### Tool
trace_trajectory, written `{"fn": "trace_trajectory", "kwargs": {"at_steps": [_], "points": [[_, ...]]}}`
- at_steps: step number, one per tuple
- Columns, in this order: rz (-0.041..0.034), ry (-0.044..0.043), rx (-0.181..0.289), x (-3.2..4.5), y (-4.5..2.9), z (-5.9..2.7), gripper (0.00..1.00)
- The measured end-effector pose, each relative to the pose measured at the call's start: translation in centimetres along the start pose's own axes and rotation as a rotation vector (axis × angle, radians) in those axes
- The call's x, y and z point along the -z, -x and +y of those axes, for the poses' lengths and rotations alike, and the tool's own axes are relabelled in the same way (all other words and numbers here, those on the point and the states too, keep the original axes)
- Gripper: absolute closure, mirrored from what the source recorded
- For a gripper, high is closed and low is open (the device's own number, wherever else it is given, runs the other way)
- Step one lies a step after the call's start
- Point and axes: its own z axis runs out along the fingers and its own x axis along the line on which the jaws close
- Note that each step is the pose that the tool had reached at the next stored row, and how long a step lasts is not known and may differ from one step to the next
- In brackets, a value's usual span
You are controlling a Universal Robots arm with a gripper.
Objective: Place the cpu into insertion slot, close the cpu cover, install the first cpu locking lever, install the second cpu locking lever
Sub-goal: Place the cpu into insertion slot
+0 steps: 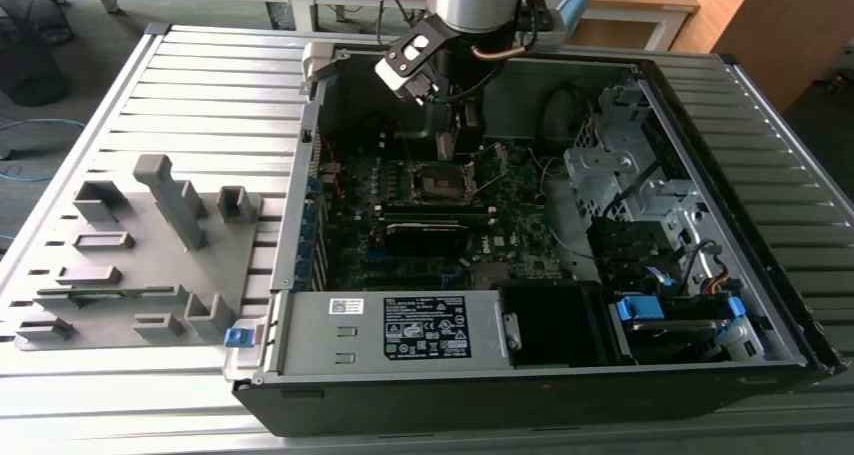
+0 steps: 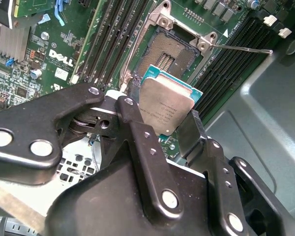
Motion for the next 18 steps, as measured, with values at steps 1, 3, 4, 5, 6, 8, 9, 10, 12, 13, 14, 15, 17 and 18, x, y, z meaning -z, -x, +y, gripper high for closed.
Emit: {"fn": "trace_trajectory", "kwargs": {"at_steps": [1,3,4,5,6,8,9,10,12,13,14,15,17,18], "points": [[0.0000,0.0000,0.000,-0.06,0.00,0.00,0.46],[0.0000,0.0000,0.000,-0.09,0.00,-0.01,0.46],[0.0000,0.0000,0.000,-0.09,0.00,-0.01,0.46],[0.0000,-0.0001,0.000,-0.09,0.00,-0.01,0.46],[0.0000,0.0000,0.000,-0.09,0.00,-0.01,0.46],[0.0000,0.0000,0.000,-0.10,0.00,-0.01,0.46],[0.0000,0.0000,0.000,-0.10,0.00,-0.01,0.46],[0.0003,0.0001,0.000,-0.14,0.00,-0.01,0.46],[0.0002,0.0001,0.000,-0.27,0.00,-0.02,0.46],[0.0000,0.0000,0.000,-0.35,0.01,-0.02,0.46],[0.0002,0.0001,0.000,-0.45,0.01,-0.03,0.46],[0.0001,0.0001,0.000,-0.55,0.01,-0.08,0.46],[-0.0001,0.0000,0.000,-0.83,0.02,-0.19,0.46],[0.0001,0.0001,0.000,-1.02,0.02,-0.27,0.46]]}}
